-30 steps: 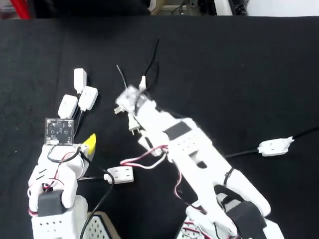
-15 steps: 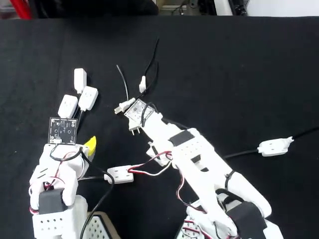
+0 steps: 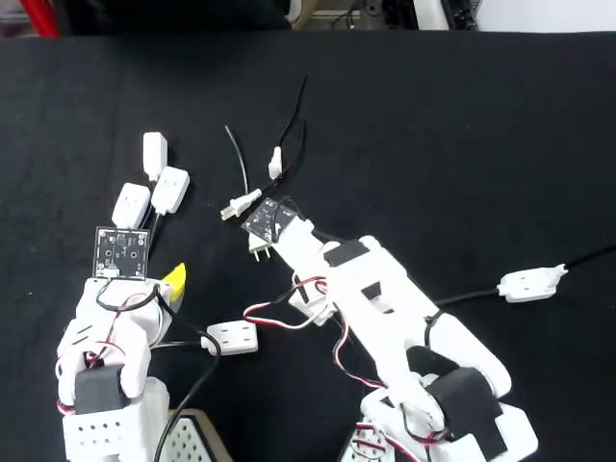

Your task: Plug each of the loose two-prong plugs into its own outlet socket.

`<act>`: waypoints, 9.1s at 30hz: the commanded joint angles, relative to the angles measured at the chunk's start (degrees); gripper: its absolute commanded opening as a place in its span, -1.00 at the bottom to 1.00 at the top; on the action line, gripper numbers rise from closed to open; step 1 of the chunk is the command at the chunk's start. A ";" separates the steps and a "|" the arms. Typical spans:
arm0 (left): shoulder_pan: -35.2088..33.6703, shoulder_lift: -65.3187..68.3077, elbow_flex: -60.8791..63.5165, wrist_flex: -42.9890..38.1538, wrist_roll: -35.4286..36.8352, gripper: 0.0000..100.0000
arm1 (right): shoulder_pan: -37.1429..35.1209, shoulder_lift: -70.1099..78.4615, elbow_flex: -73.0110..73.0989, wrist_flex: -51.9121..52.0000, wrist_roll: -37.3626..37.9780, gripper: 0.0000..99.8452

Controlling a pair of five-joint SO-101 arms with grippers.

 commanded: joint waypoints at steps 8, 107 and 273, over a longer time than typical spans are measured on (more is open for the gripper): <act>-0.66 -0.62 -0.22 -1.05 -0.44 -0.45 | 0.18 1.10 0.31 3.25 2.55 -0.98; 17.45 -0.53 -8.75 8.97 6.33 -0.45 | -23.65 -28.53 -0.31 -6.15 -10.11 -0.98; -8.22 -0.62 -2.42 3.43 1.76 -0.45 | 2.46 7.87 -11.47 0.70 23.38 -0.91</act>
